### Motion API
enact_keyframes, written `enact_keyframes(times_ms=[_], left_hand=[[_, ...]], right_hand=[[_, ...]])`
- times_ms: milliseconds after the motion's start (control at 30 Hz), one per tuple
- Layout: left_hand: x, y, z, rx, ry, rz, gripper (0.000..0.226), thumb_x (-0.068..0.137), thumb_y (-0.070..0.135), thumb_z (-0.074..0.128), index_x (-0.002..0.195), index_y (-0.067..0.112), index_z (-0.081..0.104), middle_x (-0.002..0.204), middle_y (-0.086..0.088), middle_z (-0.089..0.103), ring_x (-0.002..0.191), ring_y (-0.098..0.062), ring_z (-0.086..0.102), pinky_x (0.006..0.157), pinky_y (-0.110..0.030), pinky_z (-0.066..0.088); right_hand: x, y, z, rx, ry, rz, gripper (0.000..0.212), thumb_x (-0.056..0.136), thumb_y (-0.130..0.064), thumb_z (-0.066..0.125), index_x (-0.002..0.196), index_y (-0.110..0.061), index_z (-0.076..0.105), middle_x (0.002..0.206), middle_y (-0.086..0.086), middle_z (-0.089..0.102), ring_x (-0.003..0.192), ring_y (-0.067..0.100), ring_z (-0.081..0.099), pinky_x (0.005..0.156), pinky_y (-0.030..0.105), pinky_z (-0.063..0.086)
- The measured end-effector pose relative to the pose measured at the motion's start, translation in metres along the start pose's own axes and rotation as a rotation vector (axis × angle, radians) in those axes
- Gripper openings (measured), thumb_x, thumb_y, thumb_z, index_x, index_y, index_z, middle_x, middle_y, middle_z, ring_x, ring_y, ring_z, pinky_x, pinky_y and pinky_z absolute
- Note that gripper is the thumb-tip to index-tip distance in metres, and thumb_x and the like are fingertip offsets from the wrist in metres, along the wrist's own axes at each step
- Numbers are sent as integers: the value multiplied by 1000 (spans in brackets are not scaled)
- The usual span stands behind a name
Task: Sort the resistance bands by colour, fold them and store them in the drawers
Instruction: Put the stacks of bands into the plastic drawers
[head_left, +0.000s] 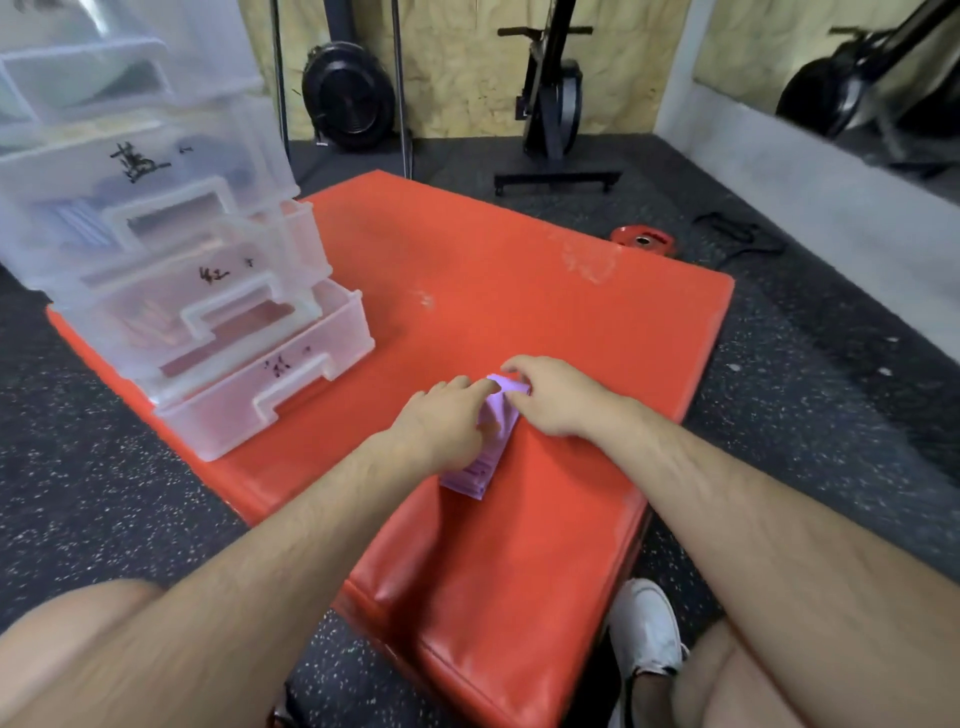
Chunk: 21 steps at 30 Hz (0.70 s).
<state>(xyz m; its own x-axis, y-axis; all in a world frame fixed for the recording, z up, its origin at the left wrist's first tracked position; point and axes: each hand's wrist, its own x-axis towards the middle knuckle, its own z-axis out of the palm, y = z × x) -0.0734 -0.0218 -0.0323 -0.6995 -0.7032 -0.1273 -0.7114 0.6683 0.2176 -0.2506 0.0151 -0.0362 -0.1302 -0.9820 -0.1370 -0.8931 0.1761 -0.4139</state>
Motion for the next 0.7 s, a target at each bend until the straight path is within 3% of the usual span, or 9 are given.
enact_keyframes(times_ms=[133,233,300,367,433,467,533,700], left_hand=[[3,2,5,-62,-16,-9,62,91,23,53,148,22,31,136,-4,48,125,-32,48,94,-40,42],[6,-3,3,-330,45,-88,90,87,28,65,157,21,9,144,-10,40,127,-34,48,101,-44,42],[8,-10,-3,-538,45,-146,103,84,29,72,158,21,1,145,-9,42,122,-33,53,98,-40,46],[5,-15,-13,-773,36,-172,89,83,28,75,153,23,20,131,-4,59,111,-27,63,94,-41,51],[1,-21,-24,-856,86,-179,46,82,29,73,122,24,52,104,0,70,89,-16,68,86,-43,56],[-3,-25,-31,-835,119,-184,29,83,29,71,106,20,56,92,1,69,76,-10,66,78,-38,58],[-12,-34,-42,-819,173,-199,17,86,26,66,92,14,55,77,1,67,61,-7,62,64,-28,53],[-42,-71,-66,-595,320,-267,9,83,29,67,86,24,60,74,12,64,66,-9,58,60,-26,44]], right_hand=[[7,1,9,-29,-4,51,33,91,-28,58,123,-20,61,120,11,59,111,34,58,94,40,47],[9,-8,-1,-38,-21,3,18,81,-18,59,96,-17,69,95,7,68,93,32,64,77,40,52],[9,-19,-14,8,9,-78,14,79,-10,60,87,-13,71,85,7,68,86,29,62,74,41,50],[6,-30,-28,102,98,-143,9,81,-6,63,85,-6,70,83,8,65,85,25,56,77,39,44],[2,-43,-42,183,179,-161,8,84,-8,65,88,-4,69,85,7,62,85,20,51,76,34,38],[0,-49,-48,217,202,-165,7,85,-9,65,87,-3,68,85,9,62,83,21,51,74,34,37],[-1,-60,-55,316,231,-172,7,87,-10,64,86,-2,66,80,11,62,74,20,51,68,35,38],[8,-87,-52,567,282,-187,10,90,-7,63,97,-13,68,75,-5,62,68,12,54,64,25,42]])
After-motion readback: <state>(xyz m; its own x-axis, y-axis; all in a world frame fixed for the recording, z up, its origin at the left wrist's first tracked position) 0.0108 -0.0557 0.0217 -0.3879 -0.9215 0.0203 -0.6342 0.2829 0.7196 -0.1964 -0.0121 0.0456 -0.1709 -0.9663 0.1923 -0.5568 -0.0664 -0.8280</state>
